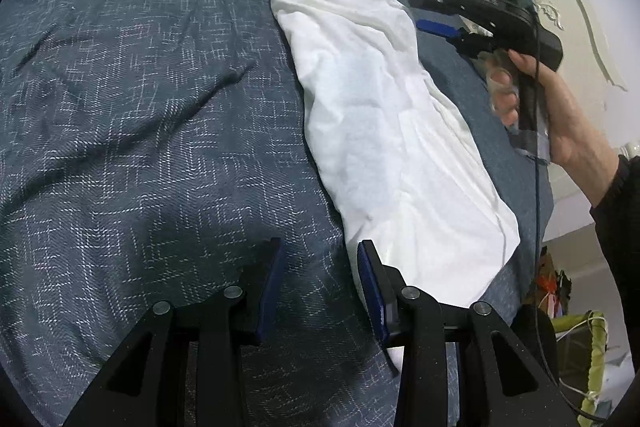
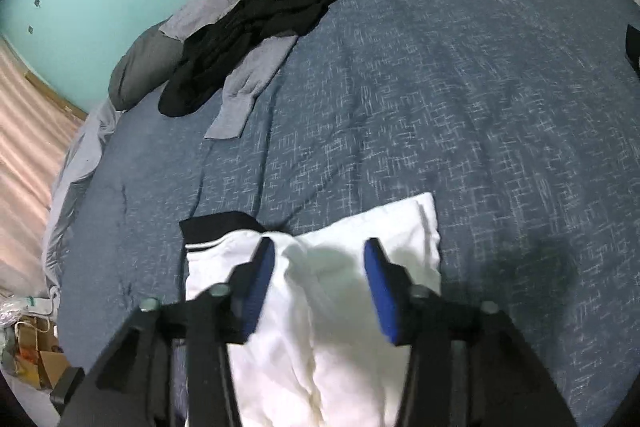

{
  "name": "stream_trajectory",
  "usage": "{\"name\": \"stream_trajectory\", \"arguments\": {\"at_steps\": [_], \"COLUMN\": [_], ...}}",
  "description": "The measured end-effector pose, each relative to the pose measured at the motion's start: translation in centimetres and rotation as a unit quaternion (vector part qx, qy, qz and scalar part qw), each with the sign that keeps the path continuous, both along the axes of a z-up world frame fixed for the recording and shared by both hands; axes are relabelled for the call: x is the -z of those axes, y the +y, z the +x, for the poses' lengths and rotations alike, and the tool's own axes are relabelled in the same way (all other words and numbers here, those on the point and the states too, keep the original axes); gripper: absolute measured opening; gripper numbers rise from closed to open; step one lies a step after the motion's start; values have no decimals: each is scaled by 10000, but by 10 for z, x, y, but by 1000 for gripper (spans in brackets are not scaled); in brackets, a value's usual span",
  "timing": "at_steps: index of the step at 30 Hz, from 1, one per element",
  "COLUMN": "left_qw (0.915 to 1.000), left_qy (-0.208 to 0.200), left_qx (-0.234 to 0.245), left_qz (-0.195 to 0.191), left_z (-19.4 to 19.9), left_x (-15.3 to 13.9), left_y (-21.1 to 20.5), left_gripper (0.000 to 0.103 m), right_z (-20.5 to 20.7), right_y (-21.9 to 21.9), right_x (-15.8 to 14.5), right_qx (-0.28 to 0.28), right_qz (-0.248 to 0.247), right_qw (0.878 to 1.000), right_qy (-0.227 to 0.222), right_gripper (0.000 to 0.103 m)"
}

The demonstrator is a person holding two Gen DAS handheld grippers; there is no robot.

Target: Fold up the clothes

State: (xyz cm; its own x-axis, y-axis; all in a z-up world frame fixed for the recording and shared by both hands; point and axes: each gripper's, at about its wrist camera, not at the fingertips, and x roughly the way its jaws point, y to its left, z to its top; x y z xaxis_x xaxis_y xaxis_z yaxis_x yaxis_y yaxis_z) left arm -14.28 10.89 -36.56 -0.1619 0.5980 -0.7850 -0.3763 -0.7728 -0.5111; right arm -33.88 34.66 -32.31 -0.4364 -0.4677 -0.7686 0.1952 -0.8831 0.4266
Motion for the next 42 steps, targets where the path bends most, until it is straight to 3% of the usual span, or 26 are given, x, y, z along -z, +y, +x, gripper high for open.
{"name": "stream_trajectory", "arguments": {"at_steps": [6,10,12,14,15,18,23,28,32,34,35,36,42], "left_qw": [10000,10000,10000,10000,10000,10000,10000,10000,10000,10000,10000,10000,10000], "left_qy": [-4,-19,-28,-37,-39,-35,-27,-36,-45,-44,-40,-36,-22], "left_qx": [9,21,24,22,19,27,34,41,44,44,44,45,41], "left_qz": [-18,-22,-21,-16,-12,-16,-31,-42,-29,-30,-33,-36,-55], "left_z": [-3,-4,-5,-6,-7,-7,-9,-12,-14,-15,-15,-16,-16], "left_x": [-2,0,0,1,1,1,3,5,5,5,5,5,4], "left_y": [8,10,11,11,11,12,15,20,22,23,23,24,26], "left_gripper": [40,40,40,40,40,40,40,40,40,40,40,40,40], "right_z": [25,28,28,28,28,29,19,7,7,9,10,13,32], "right_y": [0,-5,-9,-14,-16,-17,11,12,17,25,28,33,46], "right_x": [8,21,26,27,25,17,3,14,15,11,9,8,14], "right_qx": [-631,-767,-832,-916,-969,-998,-358,76,212,290,329,336,122], "right_qz": [293,499,656,741,738,690,683,1082,537,213,51,-10,254], "right_qw": [9976,9958,9944,9930,9924,9921,9966,9941,9983,9993,9994,9994,9996], "right_qy": [-5,-7,21,87,146,308,300,10,25,69,92,84,-31], "right_gripper": [47,45,21,10,5,3,2,2,3,15,33,37,37]}}
